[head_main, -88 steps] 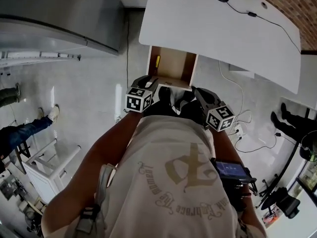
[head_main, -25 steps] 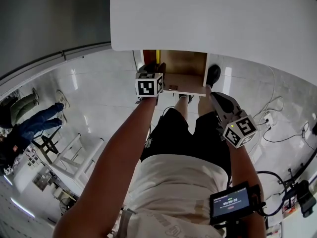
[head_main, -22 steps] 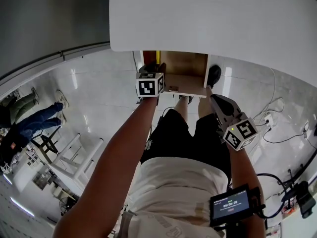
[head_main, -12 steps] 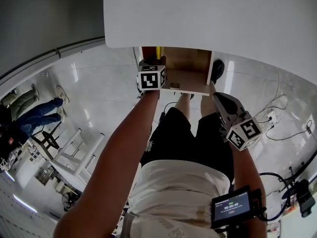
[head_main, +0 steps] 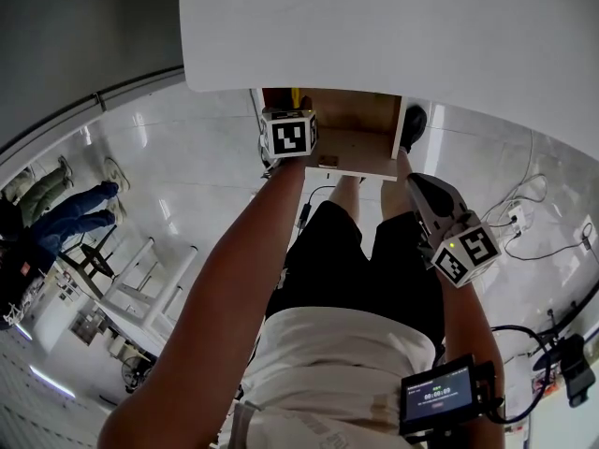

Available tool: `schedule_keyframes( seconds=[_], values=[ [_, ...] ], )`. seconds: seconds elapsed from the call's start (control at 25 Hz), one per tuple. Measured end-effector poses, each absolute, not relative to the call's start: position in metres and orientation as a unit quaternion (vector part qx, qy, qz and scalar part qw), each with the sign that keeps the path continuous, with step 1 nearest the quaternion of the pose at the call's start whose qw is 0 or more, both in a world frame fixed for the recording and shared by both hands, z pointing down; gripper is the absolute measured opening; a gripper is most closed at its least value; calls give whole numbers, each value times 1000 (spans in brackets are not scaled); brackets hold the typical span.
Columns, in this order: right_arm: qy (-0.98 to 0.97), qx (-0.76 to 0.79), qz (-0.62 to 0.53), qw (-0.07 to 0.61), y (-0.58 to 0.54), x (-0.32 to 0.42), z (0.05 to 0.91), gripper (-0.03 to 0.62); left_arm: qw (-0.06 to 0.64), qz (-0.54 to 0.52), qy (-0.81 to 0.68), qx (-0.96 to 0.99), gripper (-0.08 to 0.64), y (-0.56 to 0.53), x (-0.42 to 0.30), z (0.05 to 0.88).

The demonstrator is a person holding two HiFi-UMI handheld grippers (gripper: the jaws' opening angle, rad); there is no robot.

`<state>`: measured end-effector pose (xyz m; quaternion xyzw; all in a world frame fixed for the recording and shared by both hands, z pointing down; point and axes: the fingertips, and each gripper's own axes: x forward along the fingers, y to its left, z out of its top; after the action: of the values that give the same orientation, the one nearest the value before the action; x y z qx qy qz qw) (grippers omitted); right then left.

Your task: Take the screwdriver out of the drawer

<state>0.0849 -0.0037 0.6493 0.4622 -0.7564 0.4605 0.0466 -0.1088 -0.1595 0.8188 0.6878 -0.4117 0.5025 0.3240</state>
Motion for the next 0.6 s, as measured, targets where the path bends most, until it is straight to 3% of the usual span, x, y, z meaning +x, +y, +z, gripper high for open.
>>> schedule_keyframes(
  seconds=[0.6],
  values=[
    [-745,467,474,47,6,88,658,6,312,541,-452,636,163,-168,-115,841]
  ],
)
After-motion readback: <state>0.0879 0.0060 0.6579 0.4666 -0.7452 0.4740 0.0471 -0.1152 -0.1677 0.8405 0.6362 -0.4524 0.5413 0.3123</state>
